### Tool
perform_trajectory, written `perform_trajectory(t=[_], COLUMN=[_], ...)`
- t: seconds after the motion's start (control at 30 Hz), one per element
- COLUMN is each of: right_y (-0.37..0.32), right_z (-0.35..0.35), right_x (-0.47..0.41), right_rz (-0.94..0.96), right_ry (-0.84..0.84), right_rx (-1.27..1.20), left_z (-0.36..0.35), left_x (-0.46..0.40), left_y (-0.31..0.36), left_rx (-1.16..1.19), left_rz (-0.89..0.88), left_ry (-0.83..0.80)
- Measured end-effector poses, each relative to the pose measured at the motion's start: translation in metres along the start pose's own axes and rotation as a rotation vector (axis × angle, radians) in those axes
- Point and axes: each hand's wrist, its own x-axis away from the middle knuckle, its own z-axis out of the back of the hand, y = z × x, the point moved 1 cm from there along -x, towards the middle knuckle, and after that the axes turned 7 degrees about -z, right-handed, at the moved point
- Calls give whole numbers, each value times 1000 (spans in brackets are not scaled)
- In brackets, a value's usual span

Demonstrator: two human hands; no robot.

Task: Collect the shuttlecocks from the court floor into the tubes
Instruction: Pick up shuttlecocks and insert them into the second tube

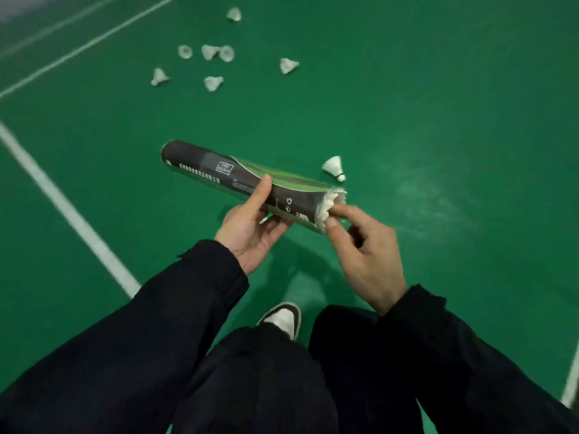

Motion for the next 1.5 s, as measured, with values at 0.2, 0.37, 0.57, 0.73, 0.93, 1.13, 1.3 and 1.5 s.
perform_trajectory(t=[0.2, 0.37, 0.57, 0.73, 0.93, 1.13, 1.3, 1.5], right_y=[-15, 35, 93, 85, 127, 154, 92, 33], right_z=[-87, -162, -217, -232, -277, -330, -326, -338], right_x=[6, 55, 141, 176, 196, 205, 188, 204], right_rz=[-26, -119, -264, -394, 30, 409, -260, -234], right_ry=[-645, -864, -634, -817, -681, -1023, -514, -518], right_rx=[106, -60, -199, -163, 434, 1115, 128, -114], left_z=[100, 189, 285, 320, 392, 444, 477, 491], left_x=[31, 40, 63, 88, 106, 130, 130, 126], left_y=[27, -38, -110, -126, -102, -96, -89, -91], left_rx=[-1, -48, 95, 101, 149, 152, 258, 399], left_rz=[-145, -80, -11, 2, -95, -38, -61, -62], left_ry=[149, 197, 306, 348, 480, 483, 540, 561])
